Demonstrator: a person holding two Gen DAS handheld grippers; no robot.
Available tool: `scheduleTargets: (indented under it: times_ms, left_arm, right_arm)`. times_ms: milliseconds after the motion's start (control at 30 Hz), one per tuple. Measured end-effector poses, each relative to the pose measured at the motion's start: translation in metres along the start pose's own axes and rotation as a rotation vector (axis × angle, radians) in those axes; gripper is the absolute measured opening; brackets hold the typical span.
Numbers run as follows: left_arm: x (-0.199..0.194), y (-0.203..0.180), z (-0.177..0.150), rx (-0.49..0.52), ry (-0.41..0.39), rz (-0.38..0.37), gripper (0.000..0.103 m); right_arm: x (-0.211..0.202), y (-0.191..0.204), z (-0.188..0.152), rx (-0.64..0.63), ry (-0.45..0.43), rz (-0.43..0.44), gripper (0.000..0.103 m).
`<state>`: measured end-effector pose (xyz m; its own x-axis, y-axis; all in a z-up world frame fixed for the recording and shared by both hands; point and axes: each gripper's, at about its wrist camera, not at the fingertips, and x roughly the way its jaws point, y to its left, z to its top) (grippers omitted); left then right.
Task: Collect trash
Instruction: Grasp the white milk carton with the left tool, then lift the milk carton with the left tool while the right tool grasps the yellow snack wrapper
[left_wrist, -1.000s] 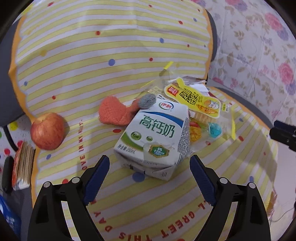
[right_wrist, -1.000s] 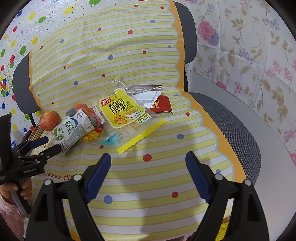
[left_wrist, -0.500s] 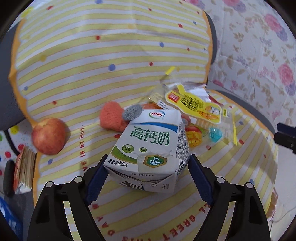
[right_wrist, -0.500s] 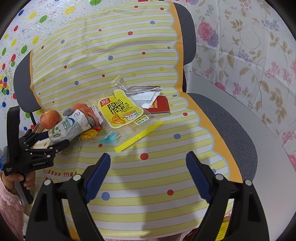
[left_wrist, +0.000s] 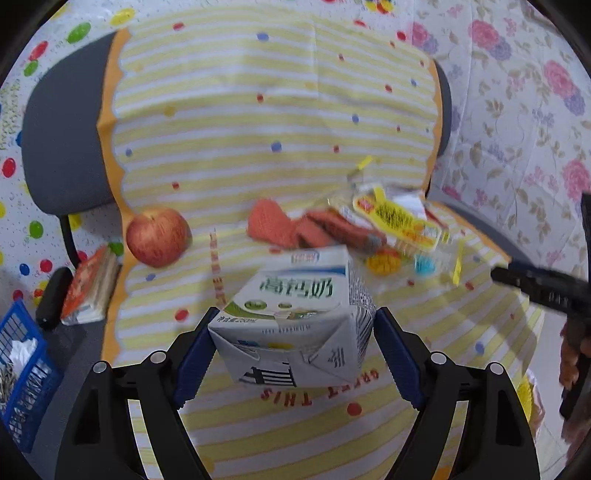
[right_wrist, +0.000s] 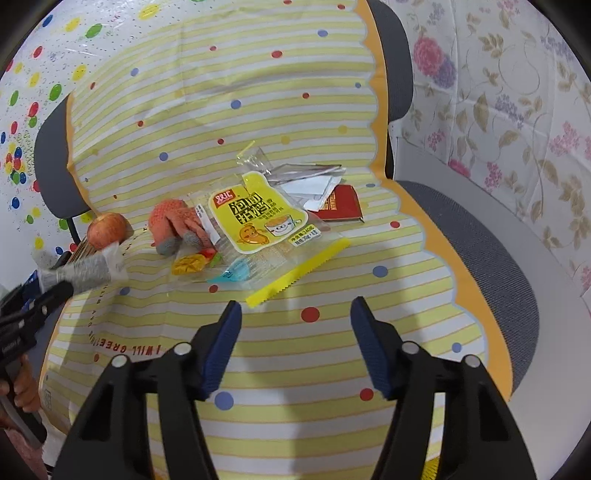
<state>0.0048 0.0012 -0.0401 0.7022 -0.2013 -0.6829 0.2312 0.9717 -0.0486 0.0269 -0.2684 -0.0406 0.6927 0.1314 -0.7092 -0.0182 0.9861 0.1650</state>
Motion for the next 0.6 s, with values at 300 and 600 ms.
scheduleTargets:
  times_ms: [300, 600]
  left_arm:
    - [0.026, -0.003, -0.01, 0.014, 0.083, 0.037, 0.088]
    - [0.055, -0.009, 0.002, 0.025, 0.12, 0.06, 0.088]
  right_arm:
    - [0.011, -0.005, 0.003, 0.001, 0.008, 0.002, 0.06]
    - [0.021, -0.012, 0.005, 0.015, 0.031, 0.01, 0.073]
